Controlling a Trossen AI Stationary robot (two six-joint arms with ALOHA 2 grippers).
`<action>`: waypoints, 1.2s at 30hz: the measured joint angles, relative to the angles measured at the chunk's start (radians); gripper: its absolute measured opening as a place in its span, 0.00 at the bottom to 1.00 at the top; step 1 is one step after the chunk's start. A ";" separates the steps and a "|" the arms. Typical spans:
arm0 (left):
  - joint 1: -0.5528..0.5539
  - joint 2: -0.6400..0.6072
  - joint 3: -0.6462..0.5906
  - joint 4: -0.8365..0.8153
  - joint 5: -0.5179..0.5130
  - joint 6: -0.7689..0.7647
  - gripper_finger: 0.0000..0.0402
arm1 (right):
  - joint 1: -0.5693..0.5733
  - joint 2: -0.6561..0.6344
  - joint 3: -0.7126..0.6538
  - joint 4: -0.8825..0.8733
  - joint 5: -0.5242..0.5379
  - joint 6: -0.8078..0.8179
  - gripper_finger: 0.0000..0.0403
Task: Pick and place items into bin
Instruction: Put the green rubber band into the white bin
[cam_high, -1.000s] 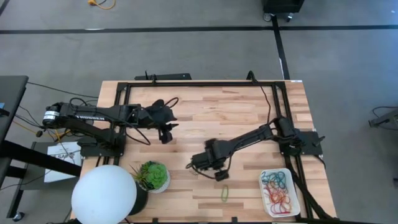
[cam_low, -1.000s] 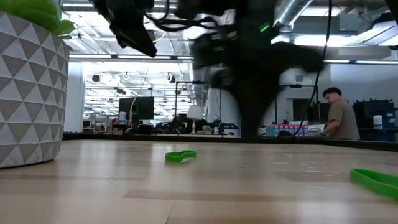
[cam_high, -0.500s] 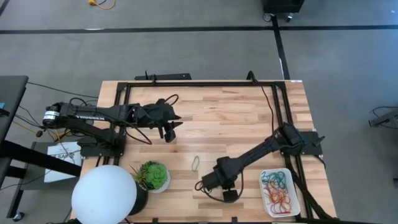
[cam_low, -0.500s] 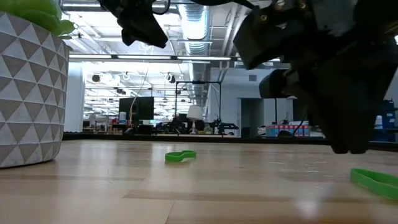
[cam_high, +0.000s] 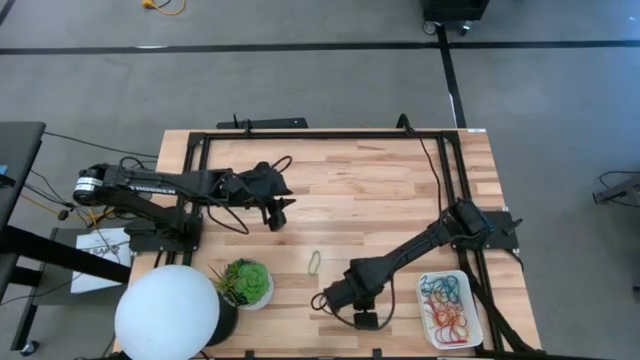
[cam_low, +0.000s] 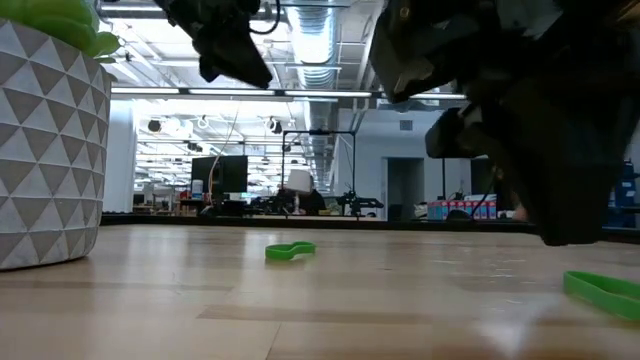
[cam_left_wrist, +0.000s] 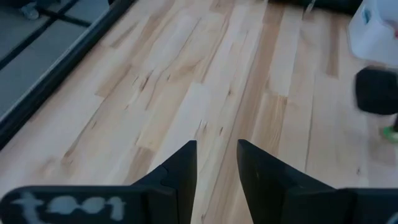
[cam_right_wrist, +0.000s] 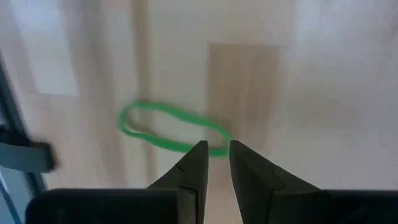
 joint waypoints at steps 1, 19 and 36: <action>0.000 0.008 -0.001 -0.003 0.000 0.000 0.26 | 0.006 0.000 0.000 0.012 0.000 0.012 0.15; -0.028 0.102 0.008 0.045 0.011 -0.011 0.26 | 0.056 0.000 0.000 0.070 0.198 0.195 0.15; -0.119 0.104 0.008 0.080 0.012 -0.044 0.26 | 0.104 0.016 0.000 0.027 0.246 0.422 0.15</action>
